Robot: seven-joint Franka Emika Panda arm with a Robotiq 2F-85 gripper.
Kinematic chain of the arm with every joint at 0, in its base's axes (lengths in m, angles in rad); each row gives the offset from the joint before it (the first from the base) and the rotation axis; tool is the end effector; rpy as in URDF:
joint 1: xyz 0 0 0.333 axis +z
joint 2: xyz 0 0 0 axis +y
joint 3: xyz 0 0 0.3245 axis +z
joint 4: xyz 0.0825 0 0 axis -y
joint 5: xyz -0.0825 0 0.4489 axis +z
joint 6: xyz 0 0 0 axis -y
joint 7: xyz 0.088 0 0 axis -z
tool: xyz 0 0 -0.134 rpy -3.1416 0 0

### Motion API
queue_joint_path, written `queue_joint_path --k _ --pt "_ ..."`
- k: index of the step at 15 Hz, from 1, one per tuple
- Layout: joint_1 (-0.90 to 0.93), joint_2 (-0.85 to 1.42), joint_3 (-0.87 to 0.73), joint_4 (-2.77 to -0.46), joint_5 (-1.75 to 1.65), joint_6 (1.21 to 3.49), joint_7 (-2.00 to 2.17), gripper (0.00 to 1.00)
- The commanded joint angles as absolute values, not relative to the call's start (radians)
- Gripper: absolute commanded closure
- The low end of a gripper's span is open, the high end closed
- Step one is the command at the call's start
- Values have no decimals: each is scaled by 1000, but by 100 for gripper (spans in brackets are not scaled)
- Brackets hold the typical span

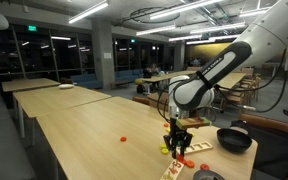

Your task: Put the orange ring on the object

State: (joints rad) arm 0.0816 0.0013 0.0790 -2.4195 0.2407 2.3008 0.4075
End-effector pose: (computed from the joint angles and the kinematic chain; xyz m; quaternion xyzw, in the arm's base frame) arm 0.5052 0.0918 0.2318 -0.9729 0.2067 0.0808 0.0645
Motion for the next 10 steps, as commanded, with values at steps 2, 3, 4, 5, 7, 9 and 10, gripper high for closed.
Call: queue_joint_path --k 2,3,4,5,7,9,10 --pt "94 -29 93 -2444 212 2315 445 76" --pt "94 -30 93 -2442 209 2314 447 76" --pt "95 -31 93 -2441 205 2314 449 76" --pt "94 -36 92 -2440 200 2314 451 76" --pt "92 -43 90 -2439 195 2315 452 76" --pt "89 -46 88 -2437 192 2319 452 76" --pt "88 -48 88 -2437 190 2321 453 76"
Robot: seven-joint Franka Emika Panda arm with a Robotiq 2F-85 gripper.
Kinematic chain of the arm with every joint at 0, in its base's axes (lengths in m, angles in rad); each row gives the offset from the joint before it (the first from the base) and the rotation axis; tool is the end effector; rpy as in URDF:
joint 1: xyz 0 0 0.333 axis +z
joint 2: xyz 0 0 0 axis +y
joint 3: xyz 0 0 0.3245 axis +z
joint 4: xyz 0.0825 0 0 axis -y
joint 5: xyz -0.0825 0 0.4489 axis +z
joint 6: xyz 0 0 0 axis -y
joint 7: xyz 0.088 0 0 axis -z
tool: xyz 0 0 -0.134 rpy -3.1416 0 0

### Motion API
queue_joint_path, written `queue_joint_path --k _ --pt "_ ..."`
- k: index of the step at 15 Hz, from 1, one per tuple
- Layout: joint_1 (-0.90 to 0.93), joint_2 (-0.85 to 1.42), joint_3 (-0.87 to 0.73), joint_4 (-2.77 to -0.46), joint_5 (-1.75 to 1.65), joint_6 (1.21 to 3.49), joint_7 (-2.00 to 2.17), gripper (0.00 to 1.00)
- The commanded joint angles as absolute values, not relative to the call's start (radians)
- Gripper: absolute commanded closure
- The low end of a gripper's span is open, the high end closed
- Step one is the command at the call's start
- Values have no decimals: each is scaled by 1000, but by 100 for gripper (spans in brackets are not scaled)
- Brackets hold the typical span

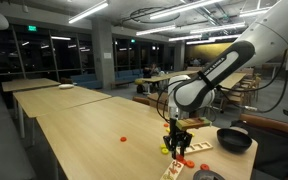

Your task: Put the orange ring on the object

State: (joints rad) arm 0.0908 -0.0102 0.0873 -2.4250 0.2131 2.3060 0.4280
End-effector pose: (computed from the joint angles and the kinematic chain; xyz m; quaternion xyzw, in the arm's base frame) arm 0.5031 0.0991 0.2355 -0.9757 0.1987 0.0738 0.0549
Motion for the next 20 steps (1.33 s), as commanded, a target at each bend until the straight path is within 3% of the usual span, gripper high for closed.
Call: queue_joint_path --k 1,20 --pt "86 -44 86 -2437 187 2326 455 76" --pt "76 29 74 -2408 133 2364 485 76"
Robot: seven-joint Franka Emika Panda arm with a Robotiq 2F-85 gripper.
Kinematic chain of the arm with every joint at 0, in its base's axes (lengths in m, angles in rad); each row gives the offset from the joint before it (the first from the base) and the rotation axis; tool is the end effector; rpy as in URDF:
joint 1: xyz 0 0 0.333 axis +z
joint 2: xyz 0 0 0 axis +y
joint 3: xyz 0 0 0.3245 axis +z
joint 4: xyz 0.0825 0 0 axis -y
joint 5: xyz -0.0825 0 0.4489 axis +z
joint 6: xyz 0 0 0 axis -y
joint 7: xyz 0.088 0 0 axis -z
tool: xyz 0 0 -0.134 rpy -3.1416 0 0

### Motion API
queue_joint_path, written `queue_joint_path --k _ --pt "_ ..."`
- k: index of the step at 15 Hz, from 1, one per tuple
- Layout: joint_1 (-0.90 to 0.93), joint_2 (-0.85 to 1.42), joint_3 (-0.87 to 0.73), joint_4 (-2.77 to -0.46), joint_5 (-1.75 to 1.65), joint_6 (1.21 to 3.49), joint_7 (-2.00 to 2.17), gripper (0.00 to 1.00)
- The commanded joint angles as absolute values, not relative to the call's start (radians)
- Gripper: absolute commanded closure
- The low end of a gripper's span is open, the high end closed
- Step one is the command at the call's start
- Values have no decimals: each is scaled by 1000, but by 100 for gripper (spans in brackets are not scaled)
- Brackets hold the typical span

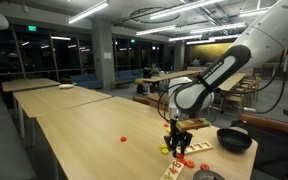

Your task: Put the orange ring on the object

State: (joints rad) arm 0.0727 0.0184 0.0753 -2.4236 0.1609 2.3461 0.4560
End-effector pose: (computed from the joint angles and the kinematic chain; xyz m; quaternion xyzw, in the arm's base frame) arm 0.5093 0.0816 0.2241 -0.9748 0.2109 0.0621 0.0386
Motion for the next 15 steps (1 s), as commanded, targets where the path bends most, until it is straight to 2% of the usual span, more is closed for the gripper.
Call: queue_joint_path --k 1,15 --pt "76 35 74 -2404 132 2365 484 76" --pt "78 78 66 -2369 84 2374 518 76"
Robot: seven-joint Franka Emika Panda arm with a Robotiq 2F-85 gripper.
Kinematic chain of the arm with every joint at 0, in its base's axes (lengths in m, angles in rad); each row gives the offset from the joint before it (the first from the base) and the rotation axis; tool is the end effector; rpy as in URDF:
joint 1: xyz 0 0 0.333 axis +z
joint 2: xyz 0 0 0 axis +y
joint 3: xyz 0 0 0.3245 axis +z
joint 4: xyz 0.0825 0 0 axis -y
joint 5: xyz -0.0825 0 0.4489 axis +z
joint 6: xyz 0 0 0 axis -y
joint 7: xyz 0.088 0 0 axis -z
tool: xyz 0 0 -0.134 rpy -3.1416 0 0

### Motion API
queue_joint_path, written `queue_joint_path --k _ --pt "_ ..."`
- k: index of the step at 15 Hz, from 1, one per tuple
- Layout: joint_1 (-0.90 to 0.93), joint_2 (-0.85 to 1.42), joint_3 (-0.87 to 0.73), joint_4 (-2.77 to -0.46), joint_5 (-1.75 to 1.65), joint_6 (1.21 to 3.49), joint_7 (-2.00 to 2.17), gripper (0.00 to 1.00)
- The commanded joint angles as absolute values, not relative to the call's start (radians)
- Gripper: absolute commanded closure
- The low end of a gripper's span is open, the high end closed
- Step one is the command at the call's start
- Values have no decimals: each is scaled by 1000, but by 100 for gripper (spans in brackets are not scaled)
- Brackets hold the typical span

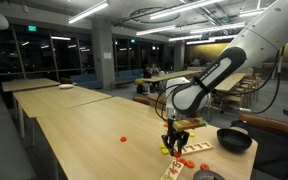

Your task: Put the orange ring on the object

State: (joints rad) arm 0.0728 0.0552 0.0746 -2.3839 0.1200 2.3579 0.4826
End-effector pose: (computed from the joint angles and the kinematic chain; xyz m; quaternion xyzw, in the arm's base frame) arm 0.5239 0.0821 0.2227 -0.9760 0.2099 0.0517 0.0280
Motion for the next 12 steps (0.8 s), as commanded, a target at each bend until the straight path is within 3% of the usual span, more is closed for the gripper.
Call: queue_joint_path --k 1,12 --pt "77 77 64 -2370 80 2374 522 76" --pt "82 56 69 -2392 97 2365 508 76"
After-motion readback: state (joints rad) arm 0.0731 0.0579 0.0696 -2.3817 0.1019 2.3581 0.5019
